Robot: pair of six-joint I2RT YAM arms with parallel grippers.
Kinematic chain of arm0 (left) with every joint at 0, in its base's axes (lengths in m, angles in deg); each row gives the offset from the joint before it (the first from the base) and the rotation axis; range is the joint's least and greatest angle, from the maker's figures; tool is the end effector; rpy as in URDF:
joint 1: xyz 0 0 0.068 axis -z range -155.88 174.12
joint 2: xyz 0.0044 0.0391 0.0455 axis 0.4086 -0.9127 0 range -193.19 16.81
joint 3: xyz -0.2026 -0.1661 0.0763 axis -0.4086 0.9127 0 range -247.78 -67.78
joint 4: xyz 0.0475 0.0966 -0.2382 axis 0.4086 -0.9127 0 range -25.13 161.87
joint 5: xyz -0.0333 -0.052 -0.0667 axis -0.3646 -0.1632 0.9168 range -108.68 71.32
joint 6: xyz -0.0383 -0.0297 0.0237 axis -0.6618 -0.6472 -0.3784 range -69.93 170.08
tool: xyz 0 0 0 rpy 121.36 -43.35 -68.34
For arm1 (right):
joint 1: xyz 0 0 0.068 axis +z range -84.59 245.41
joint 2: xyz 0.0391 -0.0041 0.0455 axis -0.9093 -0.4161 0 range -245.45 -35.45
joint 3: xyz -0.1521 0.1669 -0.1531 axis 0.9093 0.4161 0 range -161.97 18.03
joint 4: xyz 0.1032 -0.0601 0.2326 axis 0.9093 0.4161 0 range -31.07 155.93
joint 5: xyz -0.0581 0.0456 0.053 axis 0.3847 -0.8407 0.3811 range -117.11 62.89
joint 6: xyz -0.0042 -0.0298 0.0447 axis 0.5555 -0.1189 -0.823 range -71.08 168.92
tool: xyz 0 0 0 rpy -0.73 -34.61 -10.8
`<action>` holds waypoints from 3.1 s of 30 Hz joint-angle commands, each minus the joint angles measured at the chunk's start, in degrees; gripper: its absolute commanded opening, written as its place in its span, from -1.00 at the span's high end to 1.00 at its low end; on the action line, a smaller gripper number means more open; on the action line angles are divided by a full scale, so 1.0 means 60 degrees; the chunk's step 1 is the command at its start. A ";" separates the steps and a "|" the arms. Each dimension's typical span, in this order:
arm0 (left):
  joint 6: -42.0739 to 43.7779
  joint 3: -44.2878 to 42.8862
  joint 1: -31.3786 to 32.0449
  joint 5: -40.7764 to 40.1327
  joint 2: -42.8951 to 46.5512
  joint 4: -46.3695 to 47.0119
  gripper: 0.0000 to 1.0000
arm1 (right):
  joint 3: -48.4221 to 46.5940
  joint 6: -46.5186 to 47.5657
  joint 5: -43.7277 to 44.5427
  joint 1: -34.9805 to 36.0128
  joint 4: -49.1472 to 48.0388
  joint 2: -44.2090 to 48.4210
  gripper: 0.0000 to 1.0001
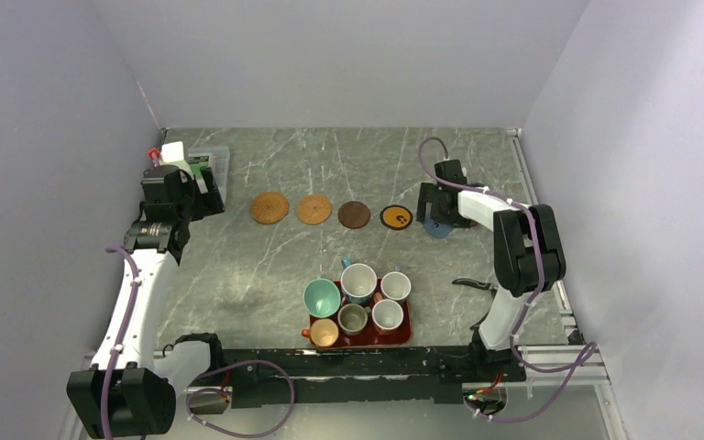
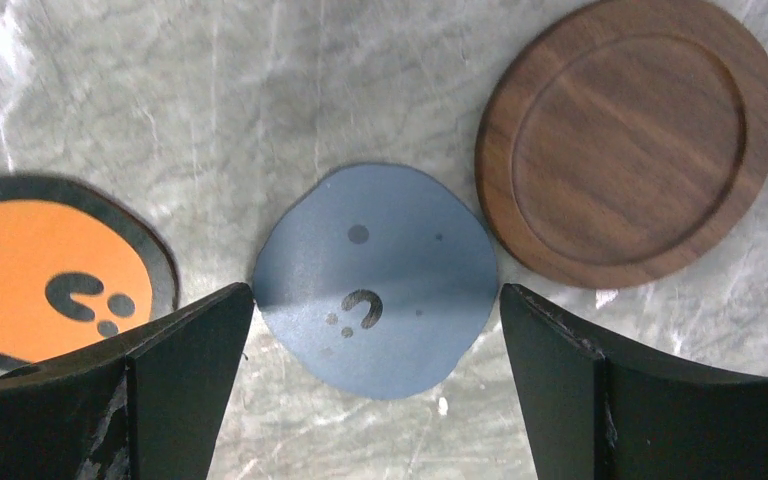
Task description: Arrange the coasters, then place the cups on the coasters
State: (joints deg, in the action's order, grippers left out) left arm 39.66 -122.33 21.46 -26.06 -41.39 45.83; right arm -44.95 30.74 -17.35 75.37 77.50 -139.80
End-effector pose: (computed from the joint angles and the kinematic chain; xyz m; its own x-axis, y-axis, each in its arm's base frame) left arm 0.2236 0.0149 0.3280 -0.4581 -0.2008 -0.8659 -0.2443 0.9651 -0.0945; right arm 0.3592 0.0569 0.1579 -0.8371 0.1652 -0.5216 0.1834 0.9829 0.0169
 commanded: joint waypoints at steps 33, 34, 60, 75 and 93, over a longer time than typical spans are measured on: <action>-0.0212 -0.0021 -0.0042 0.0062 0.0319 0.0180 -0.87 | 0.0481 -0.0077 0.0019 0.0292 0.0722 0.0644 -0.70; -0.0212 -0.0030 -0.0041 0.0058 0.0311 0.0180 -0.87 | 0.0474 -0.0071 -0.0013 0.0277 0.0704 0.0603 -0.66; -0.0213 -0.0049 -0.0043 0.0093 0.0130 0.0184 -0.87 | -0.0020 0.0156 -0.0187 -0.0149 0.0555 -0.0093 -0.50; -0.0154 -0.0050 -0.0051 0.0016 0.0258 0.0166 -0.87 | -0.1042 0.0618 0.0094 -0.0369 0.1210 0.0995 -0.76; -0.0139 -0.0064 -0.0055 0.0089 0.0329 0.0128 -0.87 | -0.2529 0.0649 0.0097 -0.2200 0.1237 -0.0707 -0.99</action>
State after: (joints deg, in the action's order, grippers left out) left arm 38.81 -122.33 21.42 -26.04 -40.45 45.83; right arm -58.55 34.37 -17.74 63.76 84.60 -143.96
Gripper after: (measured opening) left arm 0.935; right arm 0.994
